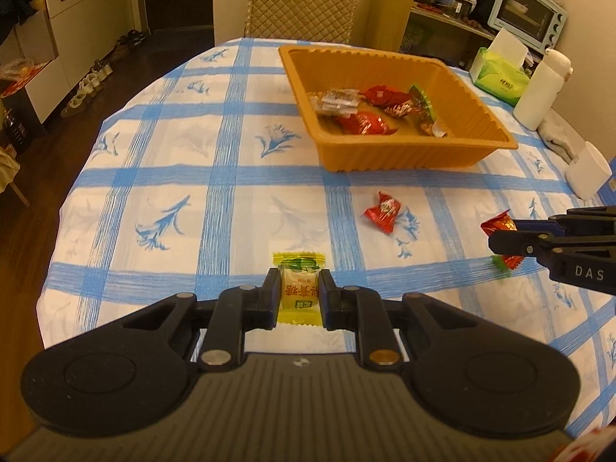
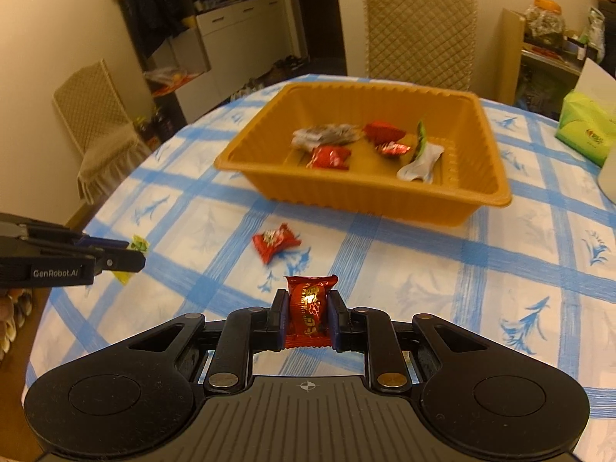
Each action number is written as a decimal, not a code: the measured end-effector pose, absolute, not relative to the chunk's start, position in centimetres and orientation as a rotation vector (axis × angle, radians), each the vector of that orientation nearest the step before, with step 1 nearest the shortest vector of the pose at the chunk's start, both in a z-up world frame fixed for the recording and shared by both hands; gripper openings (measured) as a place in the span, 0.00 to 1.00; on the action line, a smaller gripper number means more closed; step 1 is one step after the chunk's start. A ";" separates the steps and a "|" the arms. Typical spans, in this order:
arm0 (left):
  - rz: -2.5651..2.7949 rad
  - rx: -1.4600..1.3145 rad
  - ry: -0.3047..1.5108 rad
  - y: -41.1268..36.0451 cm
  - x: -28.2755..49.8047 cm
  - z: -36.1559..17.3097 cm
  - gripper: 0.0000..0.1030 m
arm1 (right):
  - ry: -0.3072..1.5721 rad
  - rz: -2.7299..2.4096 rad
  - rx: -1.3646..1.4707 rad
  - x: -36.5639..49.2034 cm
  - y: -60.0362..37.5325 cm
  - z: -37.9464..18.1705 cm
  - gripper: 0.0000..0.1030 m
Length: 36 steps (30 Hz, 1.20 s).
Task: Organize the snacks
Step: 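Carry both held candies over the orange basket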
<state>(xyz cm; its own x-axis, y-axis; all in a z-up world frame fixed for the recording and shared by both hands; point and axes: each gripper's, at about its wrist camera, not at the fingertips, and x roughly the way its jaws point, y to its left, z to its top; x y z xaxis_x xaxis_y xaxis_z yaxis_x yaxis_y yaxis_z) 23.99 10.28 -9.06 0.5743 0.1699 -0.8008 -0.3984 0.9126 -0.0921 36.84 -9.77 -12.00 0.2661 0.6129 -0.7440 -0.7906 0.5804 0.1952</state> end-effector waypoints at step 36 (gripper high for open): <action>0.135 -0.210 0.771 10.6 40.0 -4.0 0.18 | 0.825 0.809 -0.008 48.3 -6.7 -7.6 0.21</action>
